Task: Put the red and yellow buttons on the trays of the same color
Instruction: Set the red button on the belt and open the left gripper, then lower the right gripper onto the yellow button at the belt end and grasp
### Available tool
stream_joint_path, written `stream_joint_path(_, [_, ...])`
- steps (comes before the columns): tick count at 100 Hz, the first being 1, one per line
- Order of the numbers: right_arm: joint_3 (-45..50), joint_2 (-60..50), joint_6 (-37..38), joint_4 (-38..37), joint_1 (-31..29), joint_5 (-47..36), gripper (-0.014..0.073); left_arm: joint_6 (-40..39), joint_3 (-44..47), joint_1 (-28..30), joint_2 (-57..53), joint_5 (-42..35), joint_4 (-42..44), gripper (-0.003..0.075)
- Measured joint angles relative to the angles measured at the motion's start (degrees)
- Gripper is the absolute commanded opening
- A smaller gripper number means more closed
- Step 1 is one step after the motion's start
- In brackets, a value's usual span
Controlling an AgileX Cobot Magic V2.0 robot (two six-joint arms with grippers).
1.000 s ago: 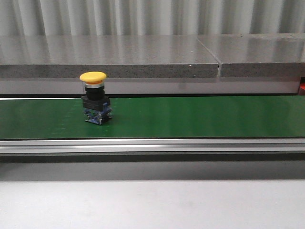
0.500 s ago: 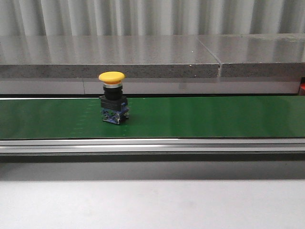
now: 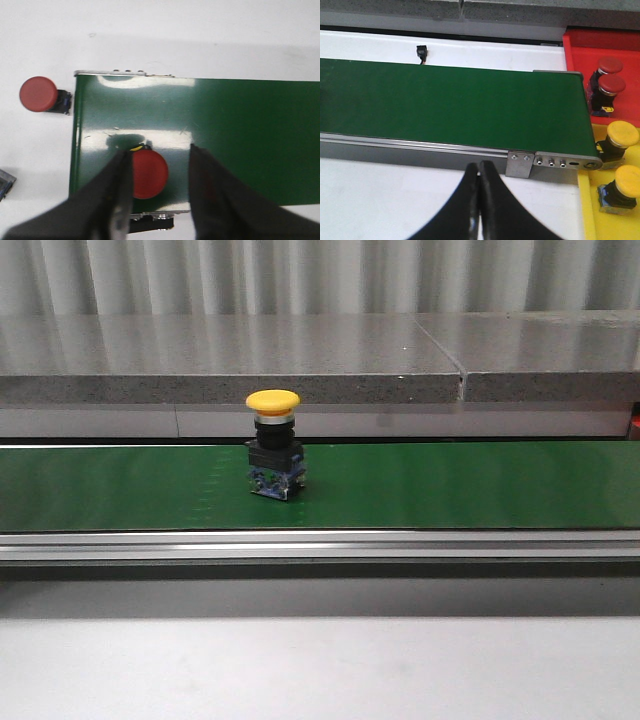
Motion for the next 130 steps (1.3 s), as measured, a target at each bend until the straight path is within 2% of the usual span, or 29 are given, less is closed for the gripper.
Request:
stream_joint_path(1, [0.0,0.0,0.0,0.0,0.0,0.0,-0.0088,0.0,0.1,-0.3,-0.4,0.0,0.2,-0.0024])
stream_joint_path(22, [0.0,0.0,0.0,0.0,0.0,0.0,-0.0088,0.3,1.9,-7.9,-5.5,-0.6,3.3,-0.002])
stream_joint_path(47, [0.0,0.0,0.0,0.0,0.0,0.0,-0.0088,0.4,9.2,-14.1,-13.2,-6.7,6.1,-0.002])
stream_joint_path(74, [0.0,0.0,0.0,0.0,0.0,0.0,-0.0088,0.4,24.0,-14.9,-27.2,-14.2,6.3,-0.002])
stream_joint_path(92, [0.0,0.0,0.0,0.0,0.0,0.0,-0.0088,0.4,32.8,-14.9,-38.0,-15.6,6.3,-0.002])
stream_joint_path(113, [0.0,0.0,0.0,0.0,0.0,-1.1,-0.0088,0.4,39.2,-14.9,-49.1,-15.6,6.0,-0.002])
stream_joint_path(130, [-0.7,0.5,0.0,0.0,0.1,-1.2,-0.0088,0.4,40.9,-14.9,-54.1,-15.4,5.9,-0.002])
